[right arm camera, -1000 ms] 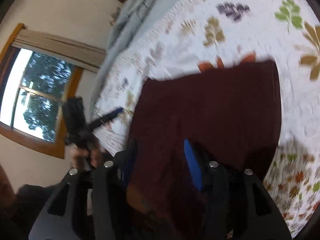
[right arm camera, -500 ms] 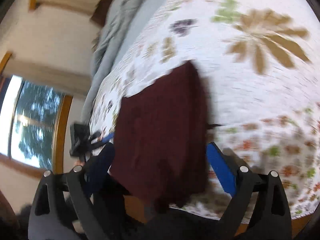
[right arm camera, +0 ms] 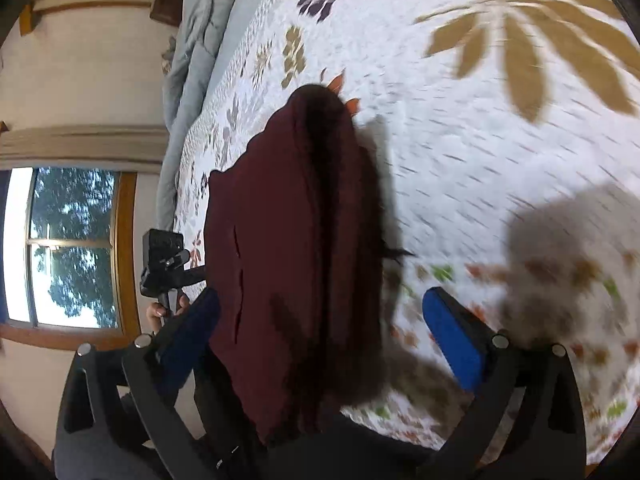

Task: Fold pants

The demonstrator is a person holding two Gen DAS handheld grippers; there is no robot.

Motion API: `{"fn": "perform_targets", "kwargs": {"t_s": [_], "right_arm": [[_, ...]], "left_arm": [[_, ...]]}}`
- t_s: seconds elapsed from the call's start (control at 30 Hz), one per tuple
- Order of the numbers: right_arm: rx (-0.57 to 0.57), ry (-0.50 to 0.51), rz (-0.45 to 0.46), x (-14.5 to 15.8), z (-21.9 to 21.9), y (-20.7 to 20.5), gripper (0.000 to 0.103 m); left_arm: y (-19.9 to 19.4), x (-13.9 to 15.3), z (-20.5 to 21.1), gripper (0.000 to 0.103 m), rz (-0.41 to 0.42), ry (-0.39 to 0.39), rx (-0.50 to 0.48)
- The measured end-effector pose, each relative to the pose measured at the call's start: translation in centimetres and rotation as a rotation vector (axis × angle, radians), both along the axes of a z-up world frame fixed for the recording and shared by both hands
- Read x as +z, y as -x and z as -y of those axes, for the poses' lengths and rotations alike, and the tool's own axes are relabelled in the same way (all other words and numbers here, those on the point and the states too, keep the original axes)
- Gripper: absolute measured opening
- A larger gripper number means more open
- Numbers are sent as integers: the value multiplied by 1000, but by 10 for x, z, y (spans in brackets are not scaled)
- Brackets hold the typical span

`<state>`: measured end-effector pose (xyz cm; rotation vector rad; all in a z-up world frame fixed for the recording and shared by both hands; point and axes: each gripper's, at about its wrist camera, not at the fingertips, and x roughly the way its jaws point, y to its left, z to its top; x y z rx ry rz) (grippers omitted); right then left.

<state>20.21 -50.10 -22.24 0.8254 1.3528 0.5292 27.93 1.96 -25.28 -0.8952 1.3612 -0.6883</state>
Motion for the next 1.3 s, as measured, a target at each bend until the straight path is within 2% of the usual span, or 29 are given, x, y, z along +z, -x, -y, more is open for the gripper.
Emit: {"fn": "perform_targets", "kwargs": {"t_s": [0.13,0.23,0.3,0.43,0.53,0.6,0.7,0.8,0.9,0.97,1.03,1.07,1.1,1.13,1.17,1.23,1.3], "right_arm": [[37,-51,-25,-5,-24,-16,101],[68,-11,-30,-10,-43,-25,101],[75,-26,-32,-9,-38,-23,99],[71,-32,-26,-10,-35,-21,101],[102,-7,-34,-9,-52,-26,101],[115,-4,-44,-11,-54,-29,101],[106,-41,-61,-15,-43,-31,93],[102,-43,-61,-19,-46,-33,101],[136,-23,-46,-18,-64,-36,101],[139,-40,-50,-18,-61,-37,96],[134,-45,-60,-20,-48,-35,74],[119,-62,-69,-23,-44,-33,74],[102,-92,-79,-28,-39,-32,82],[99,-114,-79,-29,-42,-33,101],[131,-130,-64,-24,-55,-37,101],[170,-100,-73,-25,-72,-42,101],[166,-119,-85,-29,-72,-45,101]], "left_arm": [[-1,-5,1,81,2,6,32],[1,-7,-6,81,-11,44,60],[3,-7,-10,81,-10,55,64],[2,-8,-4,82,0,44,7],[-1,-8,13,82,2,76,-46],[-2,-11,25,83,0,64,-67],[-3,-13,33,83,-4,27,-100],[-6,-12,39,84,-14,-15,-112],[-4,-9,48,87,17,-45,-122],[-4,-7,51,87,29,-54,-138],[-5,-6,48,87,19,-26,-140],[-5,-8,45,87,11,-7,-135],[-5,-7,43,87,8,0,-131],[-4,-8,43,87,9,-1,-127],[-4,-8,45,87,12,-4,-125],[-3,-9,49,88,14,-16,-121],[-4,-10,47,88,13,-9,-125]]}}
